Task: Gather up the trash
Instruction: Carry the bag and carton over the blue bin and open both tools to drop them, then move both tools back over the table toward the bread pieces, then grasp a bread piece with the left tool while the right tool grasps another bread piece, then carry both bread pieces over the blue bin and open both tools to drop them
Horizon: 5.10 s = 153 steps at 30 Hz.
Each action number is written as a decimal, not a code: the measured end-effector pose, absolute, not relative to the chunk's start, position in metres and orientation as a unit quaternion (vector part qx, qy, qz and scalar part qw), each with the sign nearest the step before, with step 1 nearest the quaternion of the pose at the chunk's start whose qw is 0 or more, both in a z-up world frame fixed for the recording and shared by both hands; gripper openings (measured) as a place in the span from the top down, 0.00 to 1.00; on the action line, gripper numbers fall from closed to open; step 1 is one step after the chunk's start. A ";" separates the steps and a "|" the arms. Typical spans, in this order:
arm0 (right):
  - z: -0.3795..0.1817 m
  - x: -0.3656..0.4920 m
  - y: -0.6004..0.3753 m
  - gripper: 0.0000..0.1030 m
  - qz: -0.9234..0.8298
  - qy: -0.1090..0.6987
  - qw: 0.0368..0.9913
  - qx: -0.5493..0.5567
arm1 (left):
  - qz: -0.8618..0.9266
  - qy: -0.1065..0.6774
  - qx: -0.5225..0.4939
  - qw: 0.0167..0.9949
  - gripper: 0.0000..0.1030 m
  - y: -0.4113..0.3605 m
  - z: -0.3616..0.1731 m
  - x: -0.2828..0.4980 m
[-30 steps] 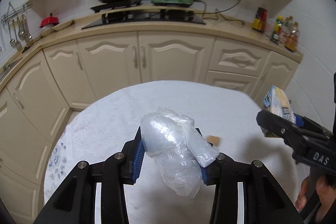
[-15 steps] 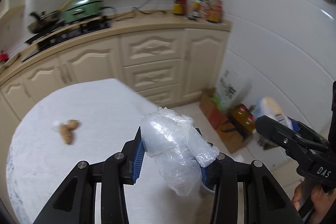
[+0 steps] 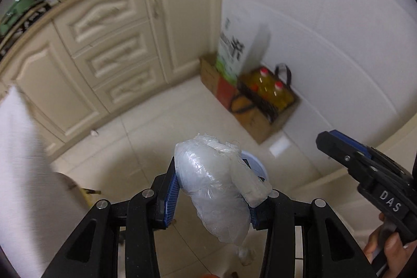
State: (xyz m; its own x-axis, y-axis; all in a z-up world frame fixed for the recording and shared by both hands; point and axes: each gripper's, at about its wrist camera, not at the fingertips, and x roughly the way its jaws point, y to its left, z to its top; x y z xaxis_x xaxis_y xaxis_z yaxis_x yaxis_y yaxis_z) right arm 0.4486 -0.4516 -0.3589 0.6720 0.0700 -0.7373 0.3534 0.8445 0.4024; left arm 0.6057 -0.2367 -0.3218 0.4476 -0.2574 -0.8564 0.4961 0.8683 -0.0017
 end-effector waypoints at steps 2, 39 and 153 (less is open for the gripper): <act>-0.377 0.445 -0.465 0.64 -0.090 0.410 0.864 0.276 | -0.234 0.503 0.121 0.823 0.62 -0.252 -0.344 0.614; -0.384 0.447 -0.440 0.27 -0.079 0.407 0.864 0.285 | -0.193 0.425 0.124 0.876 0.23 -0.219 -0.273 0.645; -0.371 0.508 -0.458 0.48 -0.044 0.406 0.887 0.218 | -0.149 0.439 0.174 0.869 0.26 -0.285 -0.302 0.668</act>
State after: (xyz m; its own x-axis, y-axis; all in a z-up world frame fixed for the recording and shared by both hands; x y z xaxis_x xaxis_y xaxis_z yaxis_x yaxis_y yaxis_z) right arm 0.5082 -0.4578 -0.3713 0.6669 0.0993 -0.7385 0.2543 0.9013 0.3508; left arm 0.6675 -0.2847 -0.3016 0.5706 -0.1056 -0.8144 0.4111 0.8952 0.1720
